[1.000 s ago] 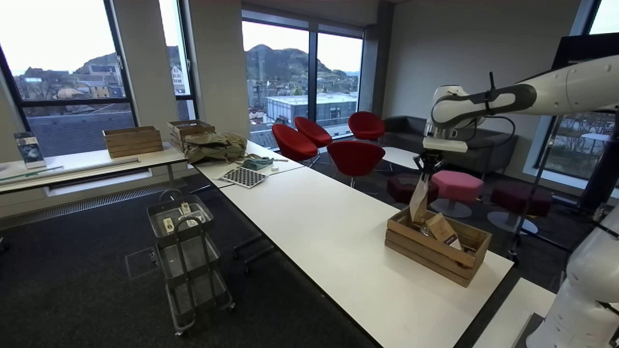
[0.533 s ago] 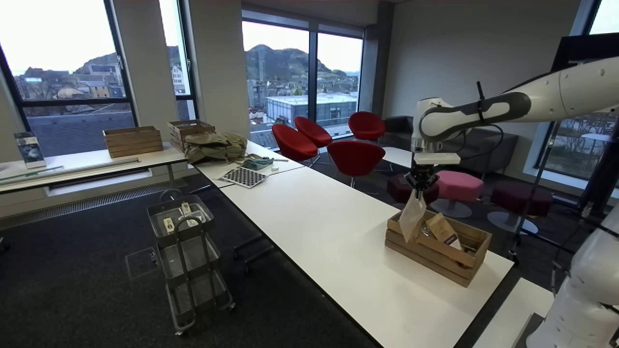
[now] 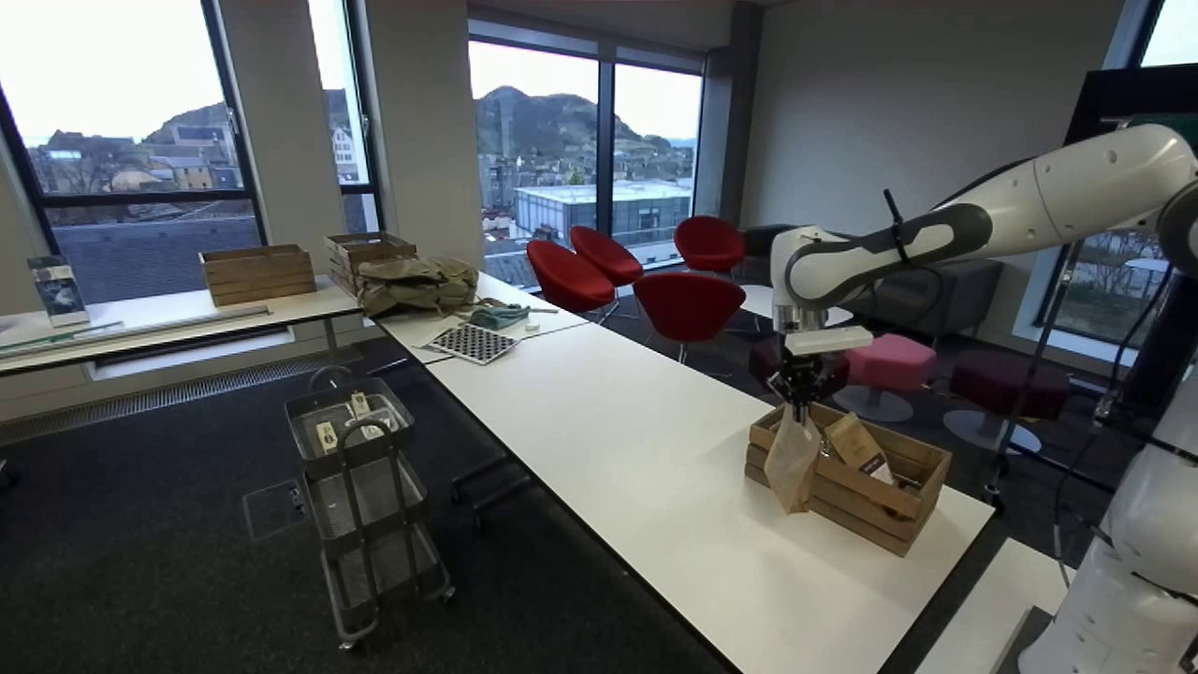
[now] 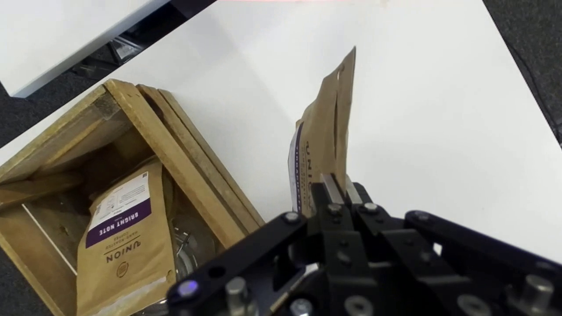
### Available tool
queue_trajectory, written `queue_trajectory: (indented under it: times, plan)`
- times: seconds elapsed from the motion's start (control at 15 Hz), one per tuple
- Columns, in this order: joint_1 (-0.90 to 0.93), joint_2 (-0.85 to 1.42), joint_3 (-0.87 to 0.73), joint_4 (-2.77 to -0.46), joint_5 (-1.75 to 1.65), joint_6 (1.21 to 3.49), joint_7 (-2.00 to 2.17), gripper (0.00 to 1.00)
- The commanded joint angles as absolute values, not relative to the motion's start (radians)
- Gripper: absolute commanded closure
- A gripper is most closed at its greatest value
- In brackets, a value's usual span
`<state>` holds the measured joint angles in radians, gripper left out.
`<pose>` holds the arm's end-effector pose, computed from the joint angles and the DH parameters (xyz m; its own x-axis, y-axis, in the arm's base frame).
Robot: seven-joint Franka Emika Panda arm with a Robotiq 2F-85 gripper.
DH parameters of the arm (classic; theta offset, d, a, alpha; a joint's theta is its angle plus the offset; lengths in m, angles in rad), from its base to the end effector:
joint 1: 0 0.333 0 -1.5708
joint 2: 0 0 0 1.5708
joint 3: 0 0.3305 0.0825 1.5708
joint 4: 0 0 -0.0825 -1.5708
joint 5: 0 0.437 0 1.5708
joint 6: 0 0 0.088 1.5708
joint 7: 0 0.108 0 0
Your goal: Pick up the paper bag from the box and put it on the table
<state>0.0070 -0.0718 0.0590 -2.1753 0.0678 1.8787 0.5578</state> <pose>0.5372 0.0409 0.3929 0.8427 -0.4921 -0.2183 -0.4889 -0.8694 0.0724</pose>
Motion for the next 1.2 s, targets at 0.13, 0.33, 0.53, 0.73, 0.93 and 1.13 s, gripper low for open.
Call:
queue_trajectory:
  times: [0.13, 0.33, 0.53, 0.73, 0.93, 1.13]
  plan:
    - [0.038, 0.053, 0.062, -2.098, 0.126, 1.814, 0.453, 1.00]
    - [0.061, 0.086, 0.072, -2.067, 0.152, 1.833, 0.392, 1.00]
    - [0.079, 0.107, 0.079, -2.036, 0.162, 1.862, 0.337, 1.00]
    - [0.083, 0.152, 0.077, -2.000, 0.157, 1.855, 0.317, 1.00]
    - [0.083, 0.215, 0.071, -1.971, 0.145, 1.855, 0.320, 1.00]
    - [0.084, 0.289, 0.065, -1.935, 0.142, 1.857, 0.317, 1.00]
